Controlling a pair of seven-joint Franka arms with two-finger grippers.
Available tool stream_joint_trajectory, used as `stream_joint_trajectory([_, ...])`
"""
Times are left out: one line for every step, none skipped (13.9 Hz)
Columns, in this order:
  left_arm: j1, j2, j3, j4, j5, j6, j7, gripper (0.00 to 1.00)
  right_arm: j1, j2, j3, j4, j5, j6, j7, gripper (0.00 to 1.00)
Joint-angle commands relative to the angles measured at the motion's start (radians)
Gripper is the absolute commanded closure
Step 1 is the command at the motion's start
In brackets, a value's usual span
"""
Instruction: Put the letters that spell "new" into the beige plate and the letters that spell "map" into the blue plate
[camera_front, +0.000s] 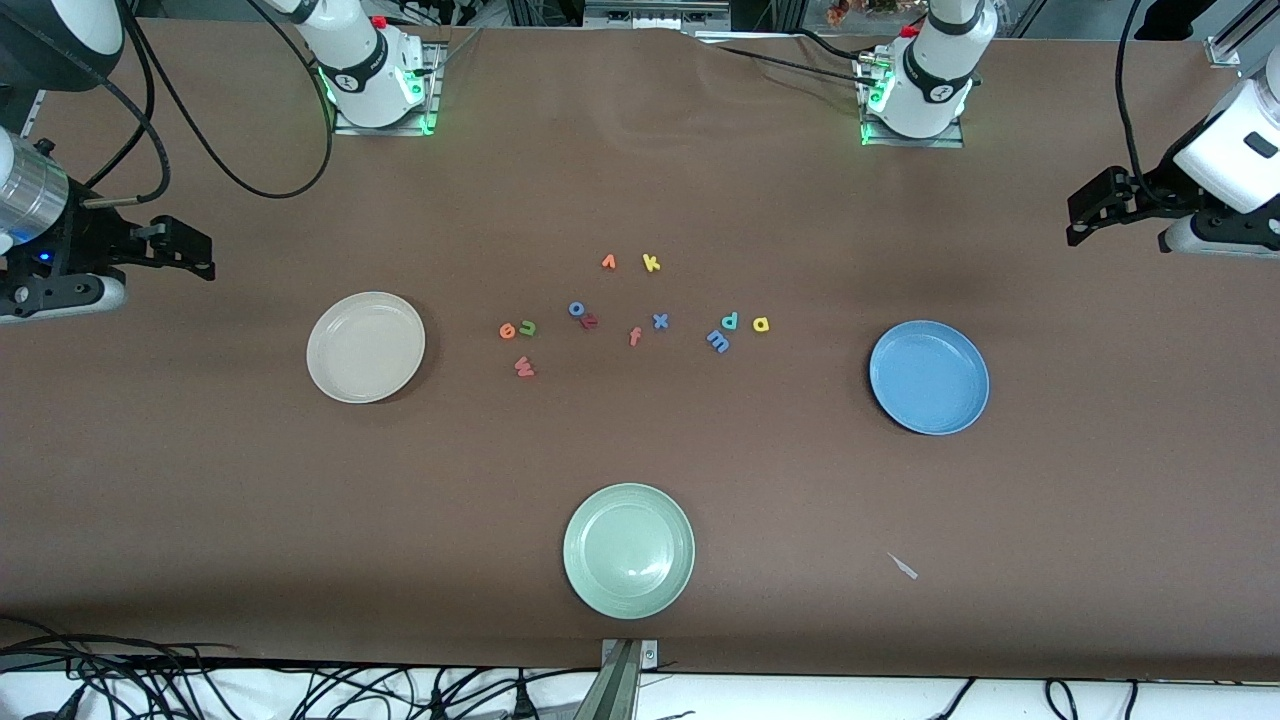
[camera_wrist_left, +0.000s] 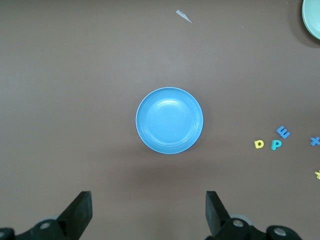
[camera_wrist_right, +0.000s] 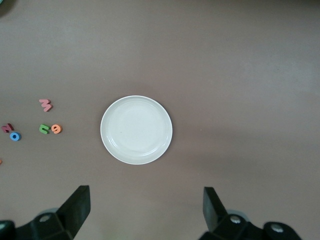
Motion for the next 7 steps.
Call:
stream_joint_trajectory([-0.001, 0.012, 0.0, 0.028, -0.026, -0.022, 0.003, 0.0, -0.007, -0.001, 0.007, 0.005, -0.008, 0.004, 0.008, 0.0])
stream_joint_trajectory([0.0, 0.012, 0.0, 0.028, -0.028, -0.023, 0.003, 0.0, -0.007, -0.001, 0.007, 0.006, -0.008, 0.004, 0.008, 0.0])
stream_joint_trajectory([0.0, 0.012, 0.0, 0.027, -0.044, -0.026, 0.003, 0.0, -0.007, -0.001, 0.007, 0.006, -0.011, 0.004, 0.008, 0.0])
stream_joint_trajectory([0.002, 0.012, 0.002, 0.027, -0.07, -0.03, 0.0, 0.0, -0.007, -0.001, 0.009, 0.006, -0.011, 0.004, 0.008, 0.0])
stream_joint_trajectory([0.004, 0.012, 0.002, 0.027, -0.074, -0.03, 0.001, 0.0, -0.007, -0.001, 0.007, 0.006, -0.011, 0.004, 0.008, 0.0])
stream_joint_trajectory([0.004, 0.012, 0.002, 0.028, -0.074, -0.03, 0.001, 0.0, -0.007, -0.001, 0.009, 0.006, -0.011, 0.004, 0.008, 0.0])
stream_joint_trajectory([0.002, 0.012, 0.002, 0.028, -0.069, -0.03, 0.001, 0.0, -0.007, -0.001, 0.009, 0.006, -0.011, 0.005, 0.008, 0.0])
